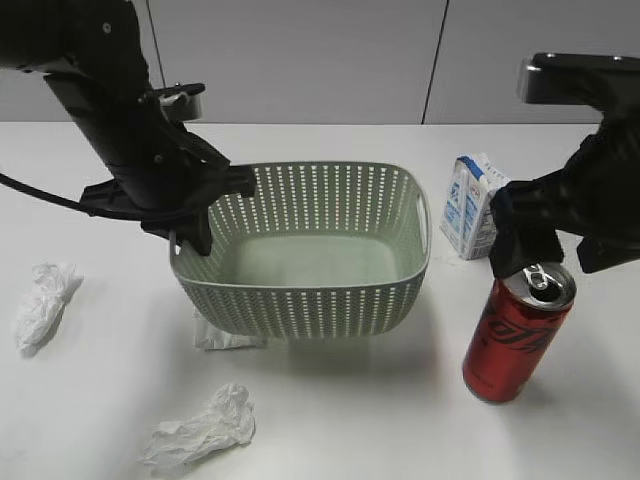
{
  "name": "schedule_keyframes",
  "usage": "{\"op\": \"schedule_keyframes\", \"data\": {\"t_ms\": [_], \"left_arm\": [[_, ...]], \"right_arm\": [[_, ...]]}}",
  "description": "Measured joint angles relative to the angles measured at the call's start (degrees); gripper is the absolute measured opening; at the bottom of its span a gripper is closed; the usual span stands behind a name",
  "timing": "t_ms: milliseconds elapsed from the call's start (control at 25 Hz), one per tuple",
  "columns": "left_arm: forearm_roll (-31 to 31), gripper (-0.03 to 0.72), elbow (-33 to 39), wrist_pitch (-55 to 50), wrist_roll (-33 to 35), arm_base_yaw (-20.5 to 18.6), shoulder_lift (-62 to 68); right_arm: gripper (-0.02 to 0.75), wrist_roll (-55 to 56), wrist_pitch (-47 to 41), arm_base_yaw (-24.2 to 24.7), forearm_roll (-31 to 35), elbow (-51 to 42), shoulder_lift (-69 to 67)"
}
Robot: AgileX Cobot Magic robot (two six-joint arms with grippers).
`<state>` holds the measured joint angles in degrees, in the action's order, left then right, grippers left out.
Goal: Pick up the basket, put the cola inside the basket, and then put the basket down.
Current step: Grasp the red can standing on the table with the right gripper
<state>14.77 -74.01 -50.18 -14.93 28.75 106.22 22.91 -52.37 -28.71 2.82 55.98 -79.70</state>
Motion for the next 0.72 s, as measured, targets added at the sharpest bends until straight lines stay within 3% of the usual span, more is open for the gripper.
{"op": "schedule_keyframes", "data": {"t_ms": [480,720], "left_arm": [[-1.19,-0.001,0.00,0.66,0.00,0.00,0.00],[-1.61,-0.001,0.00,0.86,0.00,0.00,0.00]], "right_arm": [[0.609,1.10,0.86,0.00,-1.20,0.06,-8.06],[0.510,1.19,0.67,0.00,-1.03,0.06,-9.84]]}}
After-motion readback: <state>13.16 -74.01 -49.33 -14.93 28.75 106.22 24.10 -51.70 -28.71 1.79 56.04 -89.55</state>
